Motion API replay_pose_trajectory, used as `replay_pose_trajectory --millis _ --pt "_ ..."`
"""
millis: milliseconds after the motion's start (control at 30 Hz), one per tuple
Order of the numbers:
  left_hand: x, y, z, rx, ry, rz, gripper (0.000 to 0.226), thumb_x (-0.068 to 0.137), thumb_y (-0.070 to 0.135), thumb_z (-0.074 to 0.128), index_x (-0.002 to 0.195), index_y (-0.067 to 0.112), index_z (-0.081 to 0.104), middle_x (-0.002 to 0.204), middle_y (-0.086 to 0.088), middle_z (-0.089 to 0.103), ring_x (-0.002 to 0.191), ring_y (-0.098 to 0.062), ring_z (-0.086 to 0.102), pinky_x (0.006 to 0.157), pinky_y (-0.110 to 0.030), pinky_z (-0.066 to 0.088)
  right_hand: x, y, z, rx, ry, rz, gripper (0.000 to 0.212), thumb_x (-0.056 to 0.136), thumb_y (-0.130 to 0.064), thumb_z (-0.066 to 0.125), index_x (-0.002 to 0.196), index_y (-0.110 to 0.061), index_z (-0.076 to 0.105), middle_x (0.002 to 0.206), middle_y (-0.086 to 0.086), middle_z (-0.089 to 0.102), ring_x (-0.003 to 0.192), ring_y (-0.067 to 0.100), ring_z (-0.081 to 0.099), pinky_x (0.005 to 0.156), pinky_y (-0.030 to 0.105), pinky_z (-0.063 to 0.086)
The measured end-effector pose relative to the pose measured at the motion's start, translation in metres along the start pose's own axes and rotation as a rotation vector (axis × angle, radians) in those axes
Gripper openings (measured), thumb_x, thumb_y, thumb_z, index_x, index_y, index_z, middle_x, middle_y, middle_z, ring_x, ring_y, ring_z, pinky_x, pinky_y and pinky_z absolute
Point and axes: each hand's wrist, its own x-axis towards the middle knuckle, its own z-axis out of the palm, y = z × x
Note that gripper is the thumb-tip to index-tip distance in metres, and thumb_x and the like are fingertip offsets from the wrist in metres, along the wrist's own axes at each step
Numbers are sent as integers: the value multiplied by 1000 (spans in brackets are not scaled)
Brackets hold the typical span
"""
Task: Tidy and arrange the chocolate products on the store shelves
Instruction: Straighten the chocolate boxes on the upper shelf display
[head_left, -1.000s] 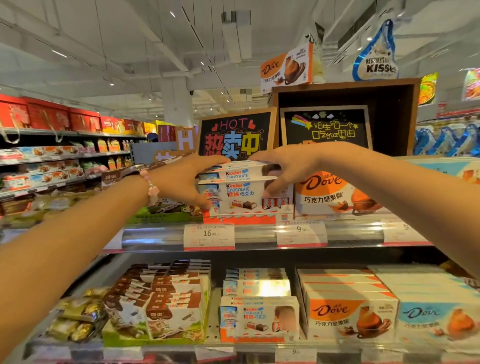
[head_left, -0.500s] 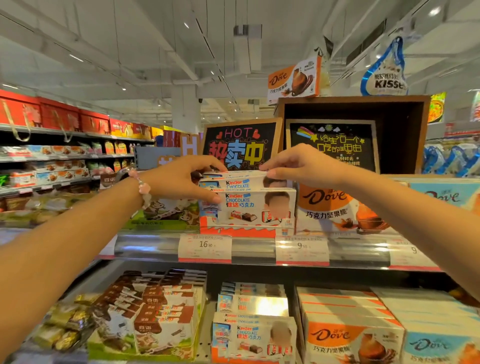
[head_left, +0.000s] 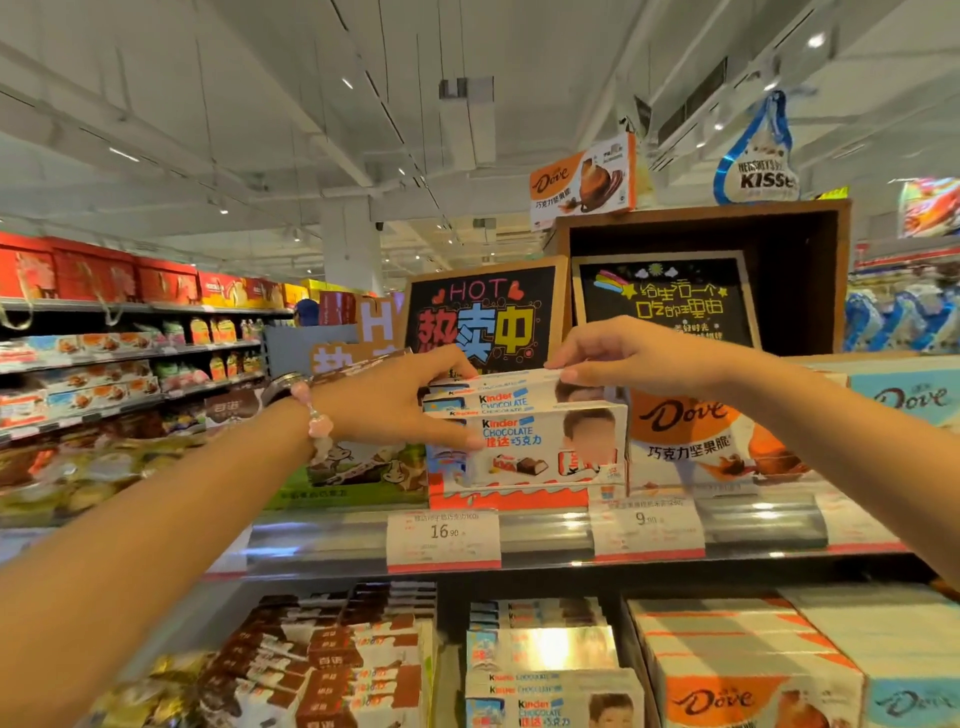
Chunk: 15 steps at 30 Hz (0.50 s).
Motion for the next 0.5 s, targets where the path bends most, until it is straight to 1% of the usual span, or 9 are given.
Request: replay_pose_trajectory --millis 67,100,133,200,267,300,367,433,500 --pt "2 1 -2 -49 25 -9 34 79 54 50 106 33 53 107 6 63 99 -17 61 84 -39 53 -1 -2 0 48 -4 33 16 94 -17 54 107 -13 62 103 -4 69 95 4 65 78 19 50" --pt "2 0 -3 -62 39 -10 25 84 50 48 103 34 54 107 3 63 99 -19 61 84 -40 53 -1 -3 0 53 -7 48 17 94 -18 53 108 -14 62 104 -5 69 97 4 65 82 22 50" --pt "3 -1 -3 -58 49 -4 18 88 43 49 103 35 55 106 2 64 98 -19 62 83 -40 54 -2 -3 -1 47 -7 64 18 93 -21 54 109 -17 62 105 -7 68 99 4 64 87 25 50" --pt "4 -4 -4 -42 67 -2 17 89 35 54 106 33 57 105 3 64 95 -17 63 80 -40 55 -2 -3 -3 51 6 98 23 90 -25 58 112 -21 62 109 -8 67 104 7 61 96 31 46" --pt "6 -6 -4 -32 89 -2 16 89 33 57 105 30 58 101 5 65 94 -14 63 78 -35 55 -3 -1 -5 106 22 122 27 88 -18 61 115 -22 62 111 -3 67 106 11 62 100 38 45" --pt "6 -6 -4 -7 96 7 15 89 32 56 104 30 58 99 6 64 93 -14 63 76 -31 55 -4 0 -7 143 24 129 28 88 -13 62 114 -22 62 111 -1 67 105 13 63 100 39 46" --pt "8 -8 -3 57 105 29 15 92 32 53 106 28 57 95 4 63 88 -16 62 71 -31 54 -5 3 -8 194 23 128 26 87 -8 62 109 -22 65 107 0 69 103 15 65 98 38 48" --pt "9 -9 -2 92 132 49 16 94 30 50 108 25 56 90 2 62 79 -15 60 65 -25 51 -6 4 -10 216 34 119 22 88 -9 61 106 -20 67 105 -1 71 101 15 66 92 33 51" --pt "10 -9 -1 90 168 68 13 95 28 47 106 24 54 84 8 60 73 -11 57 60 -20 46 -7 5 -10 239 55 112 20 88 -10 61 106 -17 68 105 -1 71 102 16 66 83 25 53"
